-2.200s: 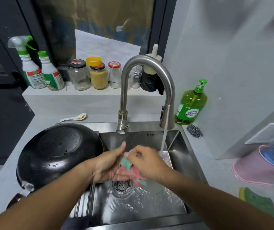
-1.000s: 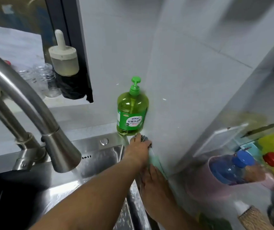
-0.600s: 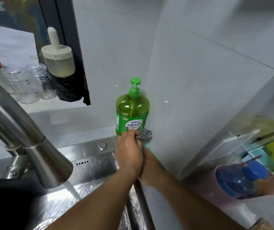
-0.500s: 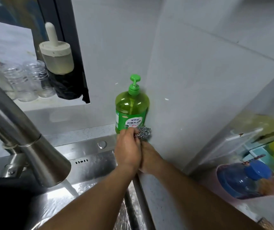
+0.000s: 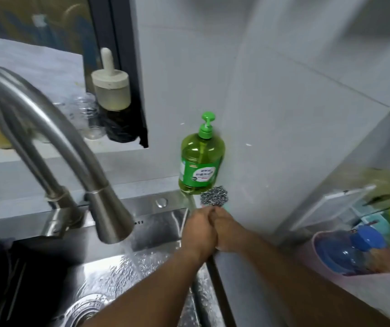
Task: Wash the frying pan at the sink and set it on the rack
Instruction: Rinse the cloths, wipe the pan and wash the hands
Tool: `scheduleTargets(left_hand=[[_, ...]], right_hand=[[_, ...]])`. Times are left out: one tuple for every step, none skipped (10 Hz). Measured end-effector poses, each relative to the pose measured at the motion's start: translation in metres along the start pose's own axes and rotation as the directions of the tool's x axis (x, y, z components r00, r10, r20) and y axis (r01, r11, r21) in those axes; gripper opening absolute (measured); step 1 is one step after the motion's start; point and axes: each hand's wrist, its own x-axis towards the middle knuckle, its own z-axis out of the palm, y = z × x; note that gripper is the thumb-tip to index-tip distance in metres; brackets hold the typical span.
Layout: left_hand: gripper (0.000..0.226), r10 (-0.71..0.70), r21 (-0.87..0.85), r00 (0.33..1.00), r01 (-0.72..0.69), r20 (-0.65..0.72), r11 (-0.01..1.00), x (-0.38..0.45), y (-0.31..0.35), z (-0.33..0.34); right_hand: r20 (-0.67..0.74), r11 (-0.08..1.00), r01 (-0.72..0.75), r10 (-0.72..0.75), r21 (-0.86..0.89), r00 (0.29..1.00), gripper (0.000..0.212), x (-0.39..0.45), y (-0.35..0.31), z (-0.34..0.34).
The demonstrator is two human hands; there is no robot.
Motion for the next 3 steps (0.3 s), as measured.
scheduleTargets(left_hand=[[0.036, -0.066, -0.035, 0.994, 0.07, 0.084, 0.997, -0.032, -0.016, -0.013], [0.047, -0.15, -0.01, 0.975, 0.154, 0.165, 0.988, -0.061, -0.046, -0.025], [0.046, -0.242, 0.092, 0.957, 0.23, 0.161, 0.969, -0.102, -0.096, -0.055]], right_hand=[[0.048, 0.985, -0.171, 0.172, -0.021, 0.984, 0.061, 0.001, -0.025, -0.012], [-0.059, 0.932, -0.357, 0.36, 0.053, 0.931, 0.033, -0.006, -0.053, -0.035], [-0.003, 0.905, -0.39, 0.396, 0.169, 0.918, 0.018, -0.024, -0.09, -0.053]])
